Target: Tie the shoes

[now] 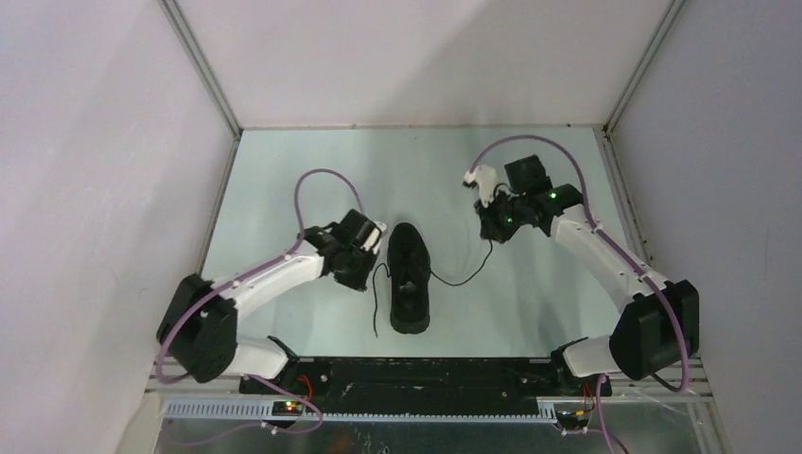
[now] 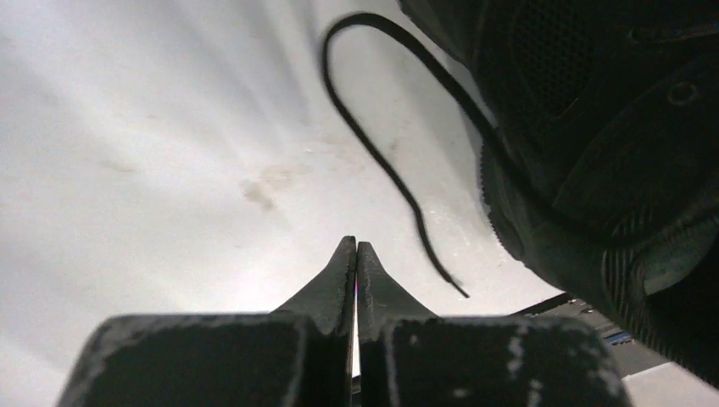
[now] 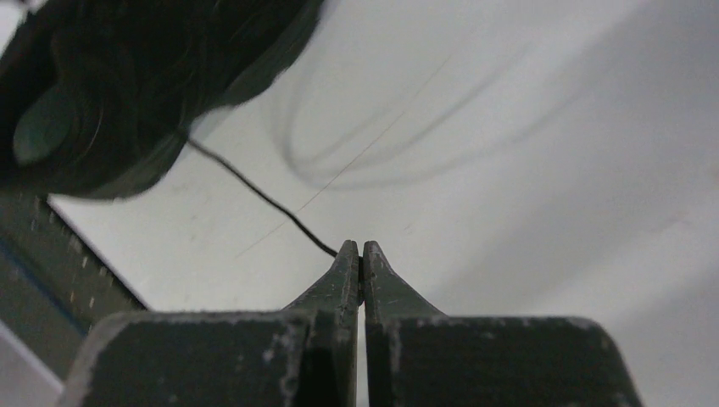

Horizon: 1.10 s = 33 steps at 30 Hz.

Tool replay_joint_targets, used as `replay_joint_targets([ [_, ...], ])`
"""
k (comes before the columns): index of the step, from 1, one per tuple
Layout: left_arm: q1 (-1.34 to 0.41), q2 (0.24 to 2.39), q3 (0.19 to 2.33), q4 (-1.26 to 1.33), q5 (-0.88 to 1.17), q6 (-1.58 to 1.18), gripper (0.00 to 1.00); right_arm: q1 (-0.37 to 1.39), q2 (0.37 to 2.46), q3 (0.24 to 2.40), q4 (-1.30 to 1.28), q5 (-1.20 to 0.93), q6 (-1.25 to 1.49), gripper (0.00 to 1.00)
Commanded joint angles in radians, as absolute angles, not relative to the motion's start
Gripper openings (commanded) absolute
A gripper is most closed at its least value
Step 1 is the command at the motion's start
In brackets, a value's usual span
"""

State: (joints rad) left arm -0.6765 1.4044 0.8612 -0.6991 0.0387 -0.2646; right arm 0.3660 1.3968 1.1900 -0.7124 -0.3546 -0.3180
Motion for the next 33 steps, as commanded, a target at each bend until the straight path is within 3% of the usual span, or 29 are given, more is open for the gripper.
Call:
replay_joint_targets([
  [1,-0.602,1.276,0.891,-0.715,0.027,-0.111,0.0,0.445,1.353,1.132,-0.816,-0.45,-0.481,0.0],
  [4,-0.587,1.233,0.861,-0.719,0.036,-0.186,0.0,0.474,1.341,1.113,-0.823,-0.389,-0.554,0.04],
  [5,-0.586,1.191,0.823,-0.699,0.033,-0.216,0.08,0.478,1.345,1.112,-0.831,-0.376,-0.567,0.07],
  [6,-0.587,1.171,0.81,-0.673,0.026,-0.23,0.16,0.479,1.347,1.112,-0.838,-0.349,-0.598,0.17],
  [7,-0.591,1.146,0.79,-0.664,0.016,-0.255,0.33,0.482,1.346,1.112,-0.856,-0.322,-0.617,0.24],
  [9,-0.602,1.151,0.775,-0.644,0.048,-0.284,0.43,0.49,1.328,1.112,-0.876,-0.289,-0.667,0.42],
  [13,-0.634,1.217,0.735,-0.627,0.127,-0.374,0.47,0.509,1.247,1.142,-0.888,-0.242,-0.732,0.6],
  [15,-0.655,1.239,0.708,-0.637,0.108,-0.405,0.5,0.516,1.209,1.176,-0.902,-0.216,-0.741,0.65],
  [21,-0.694,1.327,0.676,-0.599,0.149,-0.451,0.52,0.509,1.115,1.251,-0.936,-0.163,-0.711,0.67],
  [33,-0.8,1.387,0.762,-0.621,0.032,-0.492,0.49,0.411,1.099,1.247,-0.913,-0.306,-0.618,0.67],
])
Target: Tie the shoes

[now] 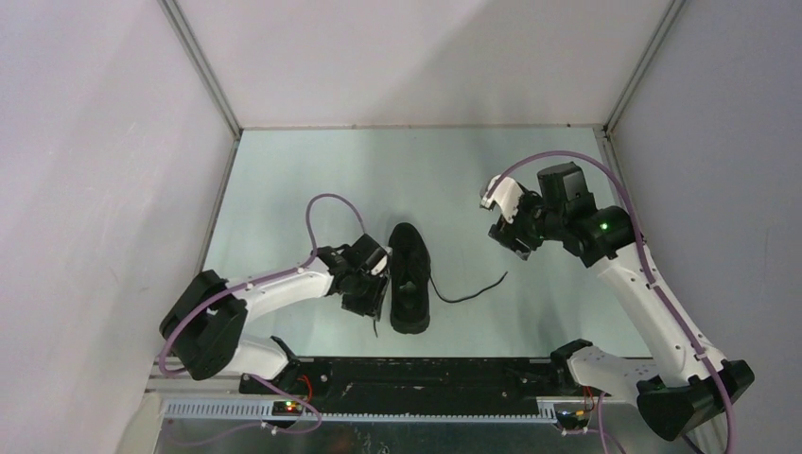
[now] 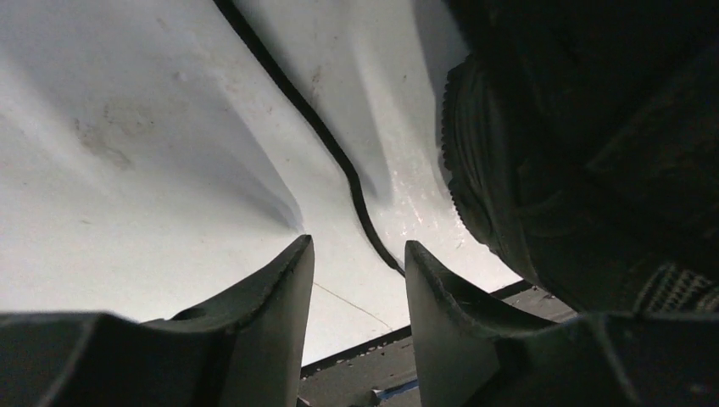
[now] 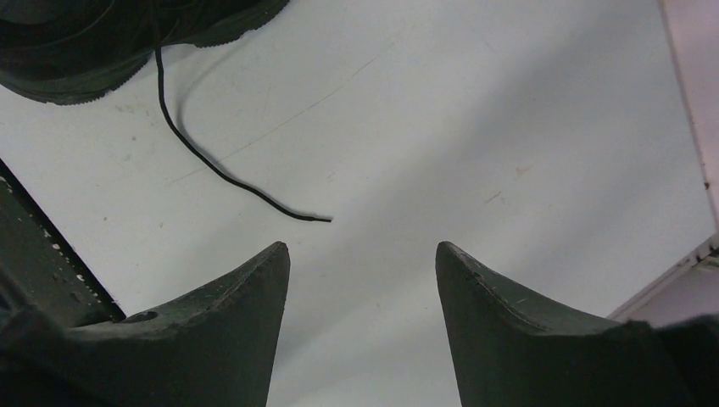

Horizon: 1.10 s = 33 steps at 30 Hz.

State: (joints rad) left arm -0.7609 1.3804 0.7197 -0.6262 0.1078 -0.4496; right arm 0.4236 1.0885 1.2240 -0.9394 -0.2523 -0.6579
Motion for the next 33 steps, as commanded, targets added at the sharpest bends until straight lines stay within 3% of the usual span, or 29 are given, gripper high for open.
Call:
replay_joint_targets([
  [1,-0.823,1.395,0.783,-0.629,0.018,-0.48,0.49,0.41,1.105,1.247,-0.905,-0.317,-0.606,0.67],
  [15,-0.861,1.614,0.852,-0.694,-0.137,-0.547,0.4,0.43,1.124,1.283,-0.867,-0.333,-0.615,0.67],
  [17,-0.851,1.625,0.838,-0.675,-0.109,-0.544,0.29,0.43,1.115,1.284,-0.866,-0.328,-0.624,0.67],
  [18,-0.838,1.629,0.832,-0.665,-0.098,-0.534,0.1,0.431,1.113,1.284,-0.865,-0.326,-0.624,0.67],
  [20,-0.814,1.625,0.822,-0.653,-0.076,-0.518,0.01,0.43,1.112,1.284,-0.861,-0.326,-0.617,0.67],
  [28,-0.743,1.37,0.877,-0.731,-0.073,-0.294,0.0,0.493,1.081,1.318,-0.869,-0.314,-0.635,0.66],
  [33,-0.718,1.188,0.888,-0.747,-0.05,-0.2,0.0,0.668,1.04,1.319,-0.823,-0.227,-0.719,0.68],
])
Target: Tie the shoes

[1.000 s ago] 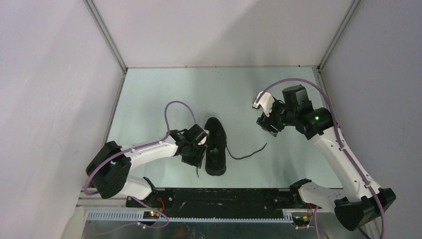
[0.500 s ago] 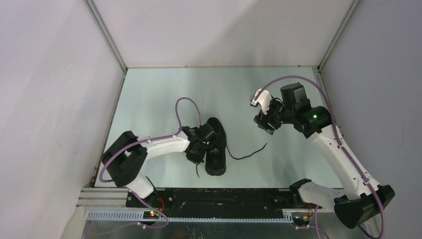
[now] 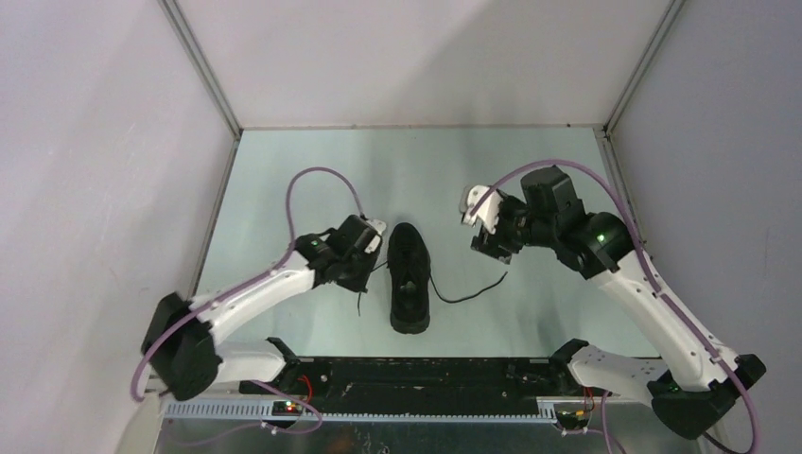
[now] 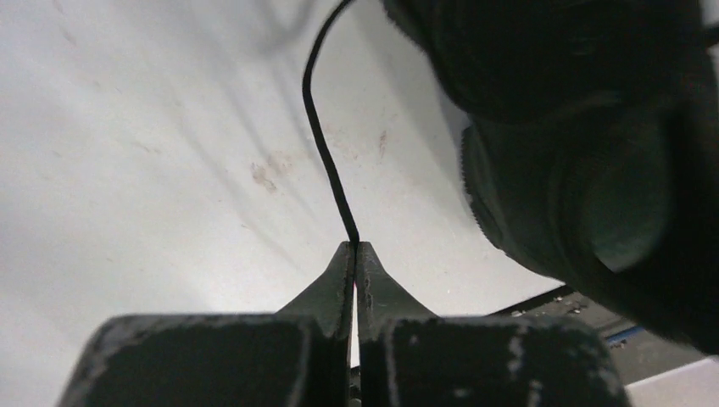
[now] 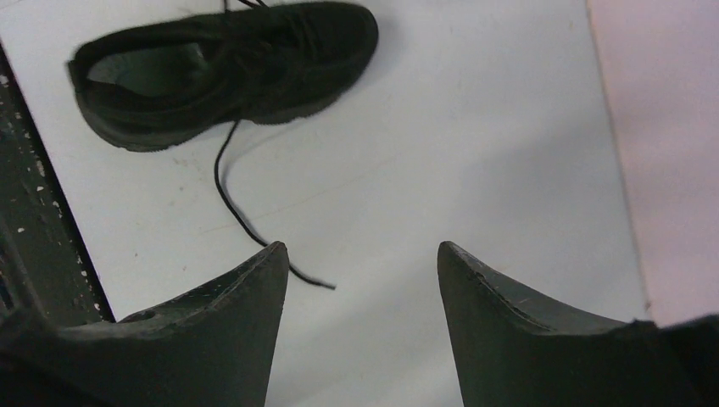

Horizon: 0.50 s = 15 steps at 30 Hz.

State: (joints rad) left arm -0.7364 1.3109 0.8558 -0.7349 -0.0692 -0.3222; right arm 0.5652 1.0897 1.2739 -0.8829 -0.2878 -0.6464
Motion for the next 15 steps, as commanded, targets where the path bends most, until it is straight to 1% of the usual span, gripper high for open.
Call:
replay_joint_targets([
  [1,-0.71,1.152,0.884,-0.746,0.01,-0.19,0.0,0.712,1.038,1.319,-0.798,-0.221,-0.725,0.68],
  [3,-0.686,1.106,0.88,-0.739,0.106,-0.162,0.0,0.781,1.044,1.32,-0.757,-0.212,-0.745,0.68],
  [6,-0.62,1.093,0.909,-0.749,0.207,-0.151,0.0,0.889,1.089,1.337,-0.724,-0.211,-0.787,0.65],
  [10,-0.493,1.189,1.0,-0.82,0.442,-0.156,0.0,1.048,1.181,1.368,-0.724,-0.19,-0.903,0.61],
  [12,-0.448,1.232,1.051,-0.859,0.516,-0.172,0.0,1.12,1.23,1.37,-0.707,-0.172,-0.967,0.58],
  [15,-0.404,1.237,1.089,-0.862,0.55,-0.212,0.0,1.209,1.308,1.369,-0.666,-0.163,-1.04,0.54],
])
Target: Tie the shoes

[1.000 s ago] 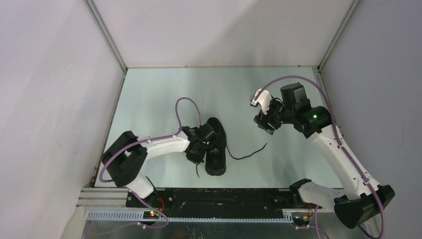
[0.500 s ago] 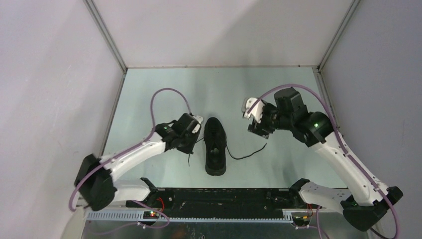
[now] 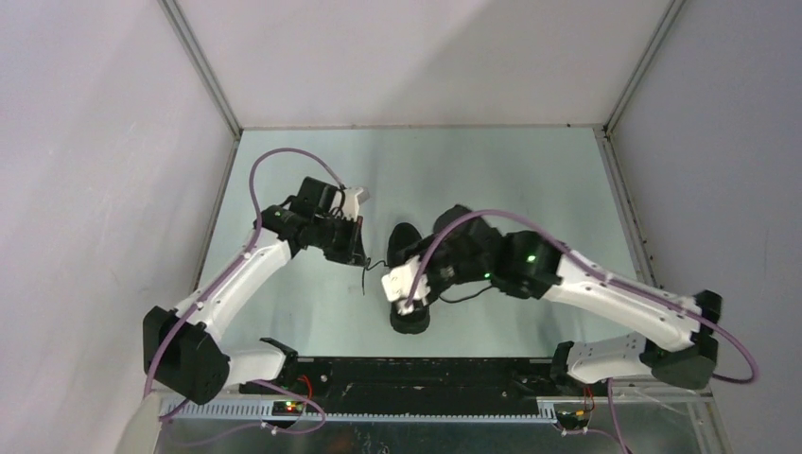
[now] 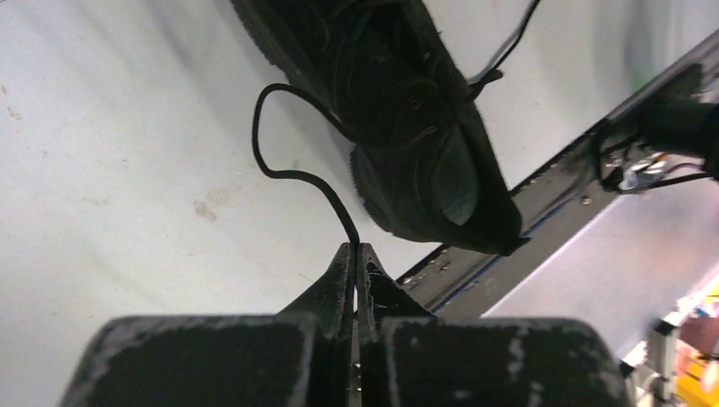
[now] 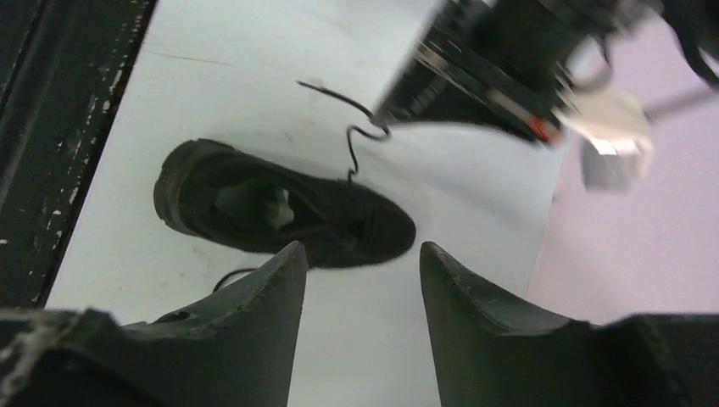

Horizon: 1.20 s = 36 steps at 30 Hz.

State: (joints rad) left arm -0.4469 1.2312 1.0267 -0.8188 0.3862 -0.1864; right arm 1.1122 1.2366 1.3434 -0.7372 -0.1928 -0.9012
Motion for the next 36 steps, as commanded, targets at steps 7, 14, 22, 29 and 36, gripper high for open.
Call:
replay_joint_targets([
  [7,-0.315,1.22,1.083,-0.892,0.682,-0.283,0.0,1.306,1.404,1.313,-0.538,-0.168,-1.315,0.53],
  [14,-0.298,1.199,1.043,-0.88,0.791,-0.341,0.0,1.343,1.484,1.264,-0.417,-0.108,-1.542,0.54],
  [22,-0.298,1.18,1.029,-0.878,0.807,-0.344,0.0,1.306,1.511,1.152,-0.358,-0.078,-1.745,0.54],
  [29,-0.298,1.178,1.017,-0.869,0.82,-0.354,0.0,1.301,1.539,1.152,-0.311,-0.048,-1.725,0.49],
  [36,-0.288,1.159,1.015,-0.83,0.786,-0.351,0.14,1.301,1.529,1.156,-0.201,-0.059,-1.628,0.0],
])
